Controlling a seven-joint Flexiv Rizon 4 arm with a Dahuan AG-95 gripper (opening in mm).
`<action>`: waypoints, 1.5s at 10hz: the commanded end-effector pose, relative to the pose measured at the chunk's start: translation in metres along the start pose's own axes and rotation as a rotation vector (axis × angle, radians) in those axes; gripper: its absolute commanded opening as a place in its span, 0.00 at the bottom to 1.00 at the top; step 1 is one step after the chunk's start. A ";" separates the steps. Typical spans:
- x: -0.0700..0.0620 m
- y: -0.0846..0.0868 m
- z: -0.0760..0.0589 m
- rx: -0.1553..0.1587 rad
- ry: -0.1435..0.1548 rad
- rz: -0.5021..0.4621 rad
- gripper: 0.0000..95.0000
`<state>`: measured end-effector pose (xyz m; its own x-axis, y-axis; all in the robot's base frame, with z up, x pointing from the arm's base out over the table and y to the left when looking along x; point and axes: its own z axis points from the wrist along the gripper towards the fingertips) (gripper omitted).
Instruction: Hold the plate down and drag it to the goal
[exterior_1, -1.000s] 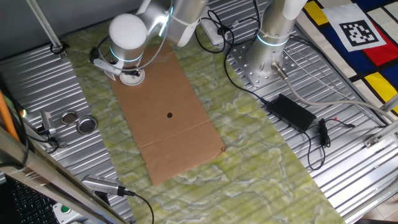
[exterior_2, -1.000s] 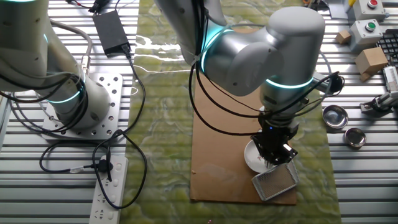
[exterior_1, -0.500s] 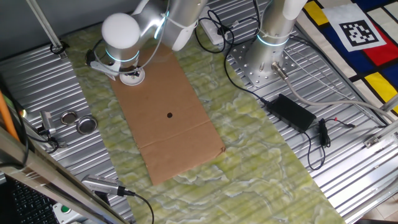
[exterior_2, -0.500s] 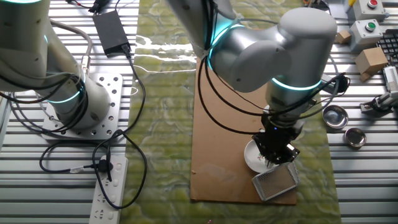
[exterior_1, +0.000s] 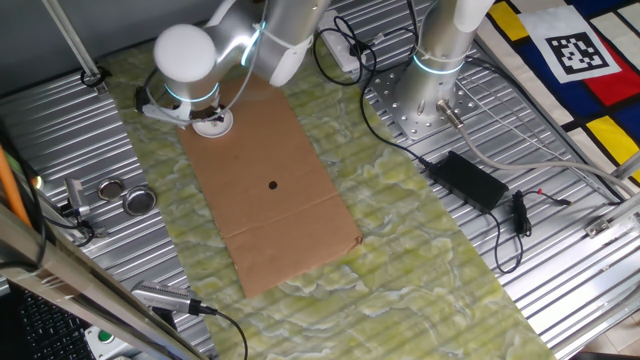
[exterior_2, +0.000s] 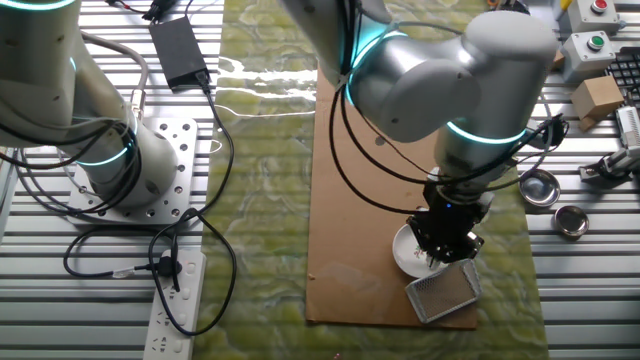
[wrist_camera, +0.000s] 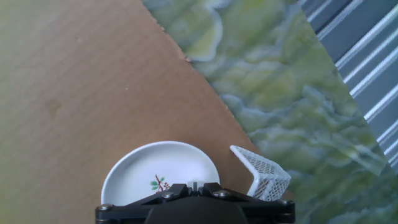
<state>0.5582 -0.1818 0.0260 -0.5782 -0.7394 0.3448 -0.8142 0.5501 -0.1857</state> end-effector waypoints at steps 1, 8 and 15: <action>-0.004 0.003 -0.004 -0.018 0.015 -0.061 0.00; -0.009 0.005 -0.009 0.074 0.027 -0.628 0.00; -0.011 0.014 -0.021 0.110 0.109 -0.867 0.00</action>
<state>0.5562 -0.1601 0.0355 0.2316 -0.8607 0.4535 -0.9723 -0.2195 0.0801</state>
